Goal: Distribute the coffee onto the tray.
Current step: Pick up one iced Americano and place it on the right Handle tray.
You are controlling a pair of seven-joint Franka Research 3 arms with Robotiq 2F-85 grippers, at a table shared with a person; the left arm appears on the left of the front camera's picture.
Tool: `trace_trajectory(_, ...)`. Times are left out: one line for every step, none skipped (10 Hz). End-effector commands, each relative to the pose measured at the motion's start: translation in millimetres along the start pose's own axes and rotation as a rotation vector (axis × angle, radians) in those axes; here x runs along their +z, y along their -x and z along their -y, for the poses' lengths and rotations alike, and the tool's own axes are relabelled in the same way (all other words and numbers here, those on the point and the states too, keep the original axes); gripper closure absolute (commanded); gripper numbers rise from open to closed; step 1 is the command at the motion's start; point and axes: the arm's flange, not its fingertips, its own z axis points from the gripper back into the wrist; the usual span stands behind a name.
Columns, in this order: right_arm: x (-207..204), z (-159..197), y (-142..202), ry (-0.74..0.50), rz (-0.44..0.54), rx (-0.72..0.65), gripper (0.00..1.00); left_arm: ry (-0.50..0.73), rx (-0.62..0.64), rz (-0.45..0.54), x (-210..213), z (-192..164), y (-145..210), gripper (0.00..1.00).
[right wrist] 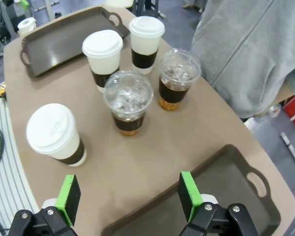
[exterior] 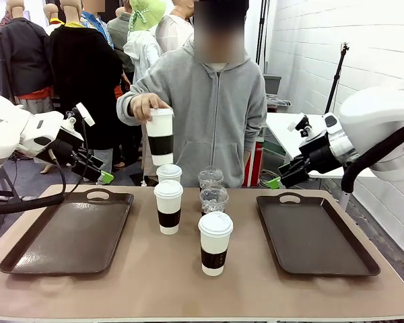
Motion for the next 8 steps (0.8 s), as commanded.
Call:
trace_trajectory(-21, 36, -5, -0.055, 0.030, 0.043, 0.00, 0.013, -0.023, 0.022, -2, -5, 2, 0.00)
trace_trajectory(-28, 52, -6, -0.072, 0.044, 0.061, 0.00, 0.013, -0.023, 0.022, -2, -5, 2, 0.00)
trace_trajectory(-34, 68, -7, -0.102, 0.069, 0.085, 0.00, 0.013, -0.023, 0.022, -2, -5, 2, 0.00)
trace_trajectory(-37, 79, -6, -0.126, 0.097, 0.118, 0.00, 0.013, -0.023, 0.022, -2, -5, 2, 0.00)
trace_trajectory(-40, 89, -5, -0.173, 0.124, 0.130, 0.00, 0.013, -0.023, 0.022, -2, -5, 2, 0.00)
trace_trajectory(-43, 96, -3, -0.215, 0.141, 0.140, 0.00, 0.013, -0.023, 0.022, -2, -5, 2, 0.00)
trace_trajectory(-45, 100, -1, -0.247, 0.152, 0.149, 0.00, 0.013, -0.023, 0.022, -2, -5, 2, 0.00)
trace_trajectory(-46, 104, 0, -0.242, 0.148, 0.140, 0.00, 0.013, -0.023, 0.022, -2, -5, 2, 0.00)
